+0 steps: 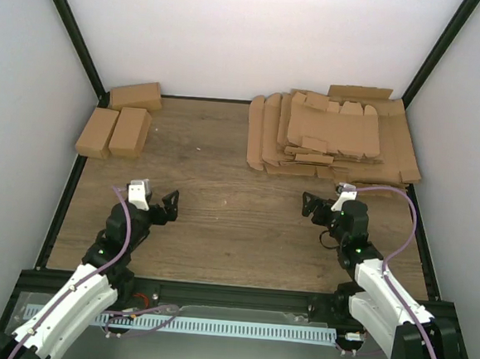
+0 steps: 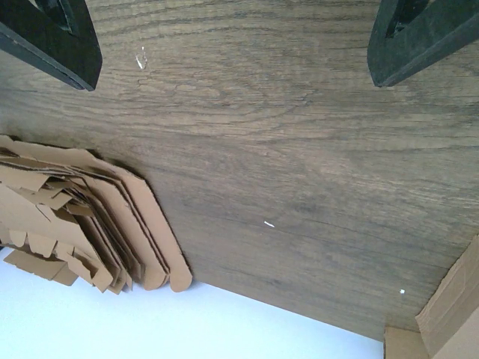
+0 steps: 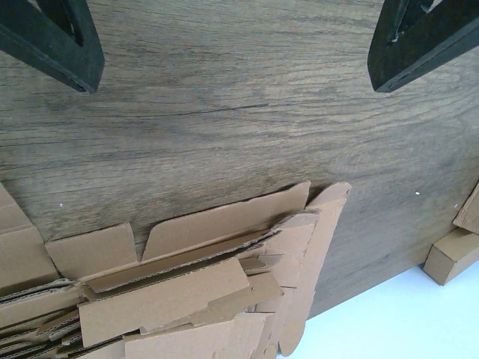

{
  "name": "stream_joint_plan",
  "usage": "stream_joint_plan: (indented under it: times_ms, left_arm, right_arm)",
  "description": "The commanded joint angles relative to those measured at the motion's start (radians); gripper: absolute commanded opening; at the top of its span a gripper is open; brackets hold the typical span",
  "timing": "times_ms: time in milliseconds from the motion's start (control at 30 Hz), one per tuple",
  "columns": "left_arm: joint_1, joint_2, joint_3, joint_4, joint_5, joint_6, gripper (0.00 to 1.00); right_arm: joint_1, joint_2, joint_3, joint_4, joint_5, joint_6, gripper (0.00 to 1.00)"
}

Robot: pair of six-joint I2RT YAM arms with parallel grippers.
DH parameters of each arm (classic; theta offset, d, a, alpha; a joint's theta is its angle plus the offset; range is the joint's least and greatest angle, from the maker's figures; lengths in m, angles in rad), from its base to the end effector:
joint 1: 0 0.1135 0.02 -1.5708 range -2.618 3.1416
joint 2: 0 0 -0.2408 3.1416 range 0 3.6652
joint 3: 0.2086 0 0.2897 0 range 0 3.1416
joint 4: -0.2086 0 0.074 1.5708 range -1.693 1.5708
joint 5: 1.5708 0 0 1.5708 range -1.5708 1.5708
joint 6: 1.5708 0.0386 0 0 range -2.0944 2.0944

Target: Fold the paper box

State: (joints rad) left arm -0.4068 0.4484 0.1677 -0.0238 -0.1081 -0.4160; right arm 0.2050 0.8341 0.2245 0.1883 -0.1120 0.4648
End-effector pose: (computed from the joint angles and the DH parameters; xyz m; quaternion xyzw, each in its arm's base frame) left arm 0.1846 -0.0750 0.1633 -0.0357 0.8048 -0.1963 0.5589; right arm 0.2218 0.0505 0.1328 0.0784 0.8349 0.2228 0.4972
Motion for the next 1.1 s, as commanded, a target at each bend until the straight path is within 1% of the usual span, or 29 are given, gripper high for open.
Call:
stream_joint_plan:
  times_ms: [0, 67, 133, 200, 233, 300, 367, 667, 767, 800, 867, 933, 1033, 1067]
  left_arm:
    - [-0.002, -0.003, -0.002, 0.021, -0.004, 0.003, 1.00]
    - [-0.002, -0.003, -0.001, 0.019, -0.005, 0.002, 1.00]
    - [-0.002, -0.006, -0.002, 0.016, -0.006, 0.002, 1.00]
    - [-0.002, -0.012, -0.003, 0.015, -0.006, 0.002, 1.00]
    - [-0.003, -0.014, -0.003, 0.014, -0.007, 0.003, 1.00]
    - [-0.002, -0.018, -0.005, 0.012, -0.005, 0.003, 1.00]
    - [-0.003, -0.020, -0.005, 0.013, -0.002, 0.003, 1.00]
    - [-0.003, -0.026, -0.006, 0.010, 0.001, 0.004, 1.00]
    - [-0.002, -0.031, -0.006, 0.007, 0.004, 0.006, 1.00]
    - [-0.003, -0.033, -0.006, 0.006, 0.006, 0.005, 1.00]
    - [-0.002, -0.037, -0.009, 0.008, 0.008, 0.006, 1.00]
    - [-0.002, -0.040, -0.010, 0.011, 0.011, 0.008, 1.00]
    - [-0.002, -0.039, -0.010, 0.013, 0.015, 0.008, 1.00]
    - [-0.003, -0.039, -0.010, 0.013, 0.016, 0.009, 1.00]
  right_arm:
    - [-0.005, -0.001, 0.011, 0.018, -0.005, -0.011, 1.00]
    - [-0.005, 0.005, 0.015, 0.019, 0.006, -0.006, 1.00]
    - [-0.005, 0.018, 0.038, -0.013, 0.064, 0.022, 1.00]
    - [-0.004, 0.051, 0.074, -0.099, 0.184, 0.135, 1.00]
    - [-0.004, 0.070, 0.089, -0.112, 0.211, 0.164, 1.00]
    - [-0.004, 0.121, 0.136, -0.076, 0.151, 0.092, 1.00]
    - [-0.005, 0.199, 0.221, -0.097, 0.123, 0.068, 1.00]
    - [-0.001, 0.695, 0.736, -0.322, 0.095, -0.078, 1.00]
    - [0.017, 0.838, 0.877, -0.386, 0.143, -0.138, 0.94]
    - [0.026, 0.873, 0.920, -0.405, 0.165, -0.169, 0.93]
    - [0.044, 0.935, 1.006, -0.437, 0.209, -0.217, 0.89]
    - [0.068, 0.994, 1.094, -0.470, 0.255, -0.262, 0.86]
    - [0.095, 1.089, 1.224, -0.524, 0.321, -0.307, 0.85]
    - [0.101, 1.125, 1.285, -0.544, 0.334, -0.320, 0.83]
